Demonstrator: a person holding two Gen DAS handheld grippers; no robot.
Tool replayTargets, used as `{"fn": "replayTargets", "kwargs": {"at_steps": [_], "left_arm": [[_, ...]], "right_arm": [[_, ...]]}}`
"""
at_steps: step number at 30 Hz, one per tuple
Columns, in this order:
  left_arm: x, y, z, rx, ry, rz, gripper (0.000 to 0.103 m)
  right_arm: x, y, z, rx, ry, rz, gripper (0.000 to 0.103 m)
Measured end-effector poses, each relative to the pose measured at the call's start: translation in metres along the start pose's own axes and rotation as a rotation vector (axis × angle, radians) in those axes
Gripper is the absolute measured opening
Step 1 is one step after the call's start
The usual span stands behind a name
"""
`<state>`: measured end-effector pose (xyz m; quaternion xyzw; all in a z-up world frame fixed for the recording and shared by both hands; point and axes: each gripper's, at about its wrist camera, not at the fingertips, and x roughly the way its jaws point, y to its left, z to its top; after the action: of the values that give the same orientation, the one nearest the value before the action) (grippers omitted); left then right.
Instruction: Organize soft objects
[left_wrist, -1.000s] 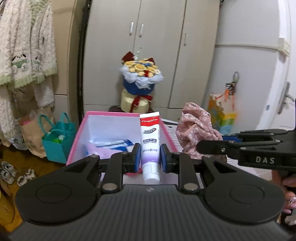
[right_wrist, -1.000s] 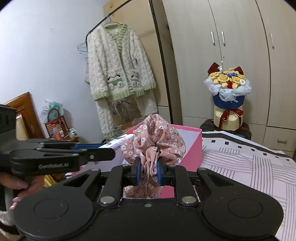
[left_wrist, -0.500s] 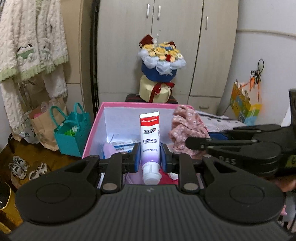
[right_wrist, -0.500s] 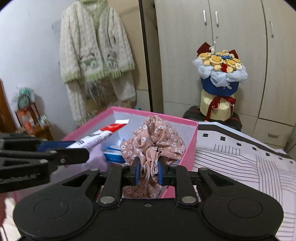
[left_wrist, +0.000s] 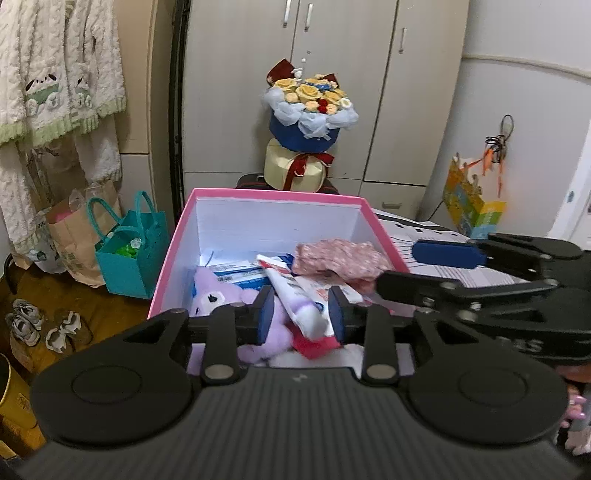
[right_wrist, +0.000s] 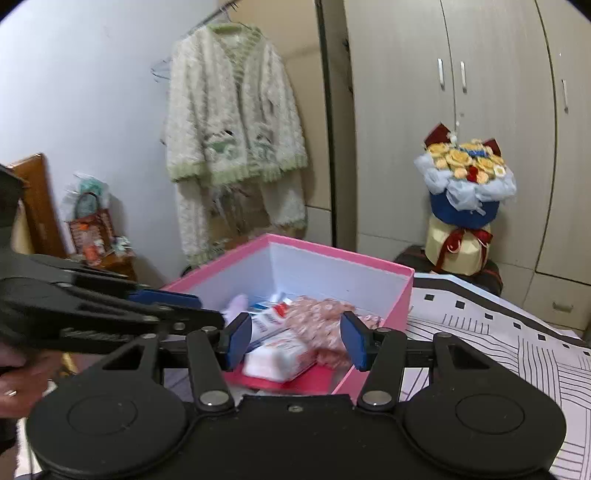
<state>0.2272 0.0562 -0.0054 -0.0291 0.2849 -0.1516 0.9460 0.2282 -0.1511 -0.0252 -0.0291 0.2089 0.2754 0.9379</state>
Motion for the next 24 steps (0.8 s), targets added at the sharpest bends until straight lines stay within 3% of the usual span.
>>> {"fn": "replayTargets", "kwargs": {"at_steps": [5,9,16,18,19,20,22,24], "left_arm": [[-0.022,-0.013,-0.004,0.026,-0.024,-0.014,0.040],[-0.042,-0.023,-0.007,0.046,-0.048,-0.011,0.043],[-0.077,-0.037,-0.010,0.050,-0.101,-0.028,0.063],[-0.086,-0.043,-0.010,0.058,-0.122,-0.027,0.065],[-0.091,-0.046,-0.011,0.062,-0.136,-0.027,0.071],[-0.096,-0.048,-0.012,0.064,-0.149,-0.028,0.075],[-0.104,-0.053,-0.014,0.069,-0.170,-0.034,0.089],[-0.109,-0.059,-0.016,0.082,-0.166,-0.036,0.095]], "right_arm": [[-0.033,0.016,-0.002,-0.036,-0.022,-0.040,0.063],[-0.054,0.022,-0.005,0.005,-0.016,-0.087,0.067],[-0.086,0.027,-0.014,0.035,0.001,-0.180,0.074],[-0.097,0.026,-0.016,0.051,-0.010,-0.197,0.080],[-0.103,0.025,-0.017,0.067,-0.017,-0.202,0.092],[-0.109,0.024,-0.018,0.080,-0.022,-0.204,0.097],[-0.119,0.022,-0.020,0.096,-0.029,-0.221,0.097],[-0.128,0.021,-0.021,0.107,-0.025,-0.254,0.097]]}}
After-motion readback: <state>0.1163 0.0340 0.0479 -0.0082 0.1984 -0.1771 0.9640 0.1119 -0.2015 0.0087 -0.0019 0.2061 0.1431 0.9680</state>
